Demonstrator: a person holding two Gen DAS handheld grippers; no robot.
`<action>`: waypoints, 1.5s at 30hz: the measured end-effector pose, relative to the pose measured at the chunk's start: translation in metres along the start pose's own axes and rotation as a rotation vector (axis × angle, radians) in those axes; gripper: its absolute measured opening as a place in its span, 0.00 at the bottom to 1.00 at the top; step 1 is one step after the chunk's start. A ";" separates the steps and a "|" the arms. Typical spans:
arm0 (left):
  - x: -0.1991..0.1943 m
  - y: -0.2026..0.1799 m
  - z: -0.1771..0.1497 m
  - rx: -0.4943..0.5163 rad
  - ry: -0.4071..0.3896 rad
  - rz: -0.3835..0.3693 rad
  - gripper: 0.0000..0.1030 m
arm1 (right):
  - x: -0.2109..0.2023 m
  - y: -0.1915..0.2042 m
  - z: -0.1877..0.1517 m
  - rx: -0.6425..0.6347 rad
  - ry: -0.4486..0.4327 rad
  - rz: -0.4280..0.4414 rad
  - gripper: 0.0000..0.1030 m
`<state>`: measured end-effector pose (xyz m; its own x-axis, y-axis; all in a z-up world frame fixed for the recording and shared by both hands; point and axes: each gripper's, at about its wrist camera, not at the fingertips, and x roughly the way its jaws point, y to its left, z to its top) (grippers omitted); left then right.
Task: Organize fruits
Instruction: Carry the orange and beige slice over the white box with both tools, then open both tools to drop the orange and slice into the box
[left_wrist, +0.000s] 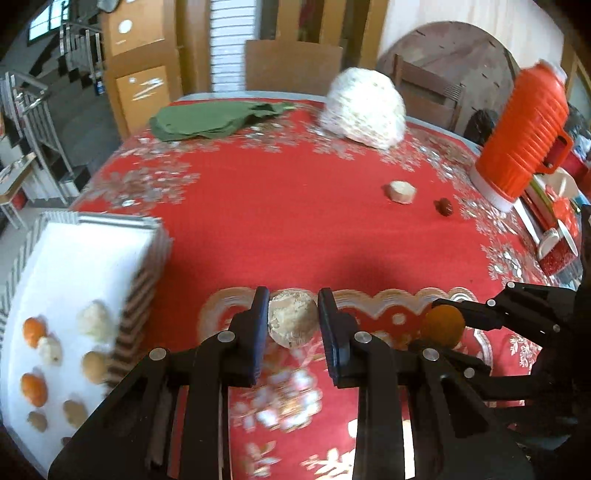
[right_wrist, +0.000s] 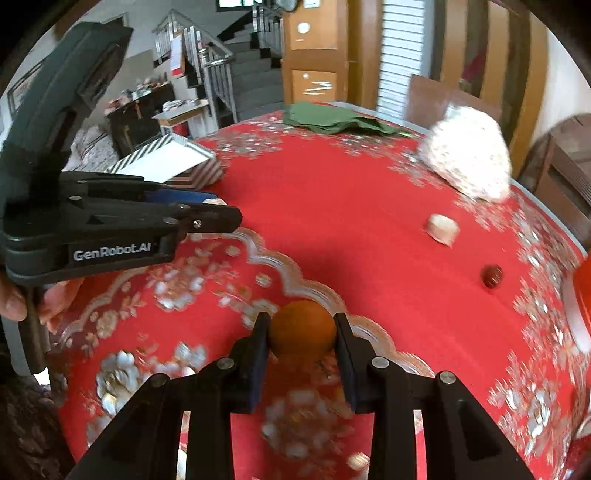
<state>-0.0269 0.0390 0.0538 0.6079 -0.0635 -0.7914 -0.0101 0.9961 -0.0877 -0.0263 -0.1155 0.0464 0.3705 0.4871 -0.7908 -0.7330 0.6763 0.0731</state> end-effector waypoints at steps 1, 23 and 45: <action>-0.003 0.005 -0.001 -0.006 -0.003 0.007 0.25 | 0.003 0.006 0.005 -0.010 -0.003 0.012 0.31; -0.051 0.130 -0.022 -0.193 -0.056 0.161 0.25 | 0.045 0.105 0.093 -0.214 -0.019 0.144 0.31; -0.032 0.184 -0.040 -0.287 0.022 0.211 0.25 | 0.110 0.155 0.153 -0.315 0.068 0.218 0.31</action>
<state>-0.0797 0.2218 0.0389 0.5511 0.1372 -0.8231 -0.3579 0.9299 -0.0847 -0.0119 0.1275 0.0637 0.1555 0.5555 -0.8168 -0.9335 0.3532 0.0625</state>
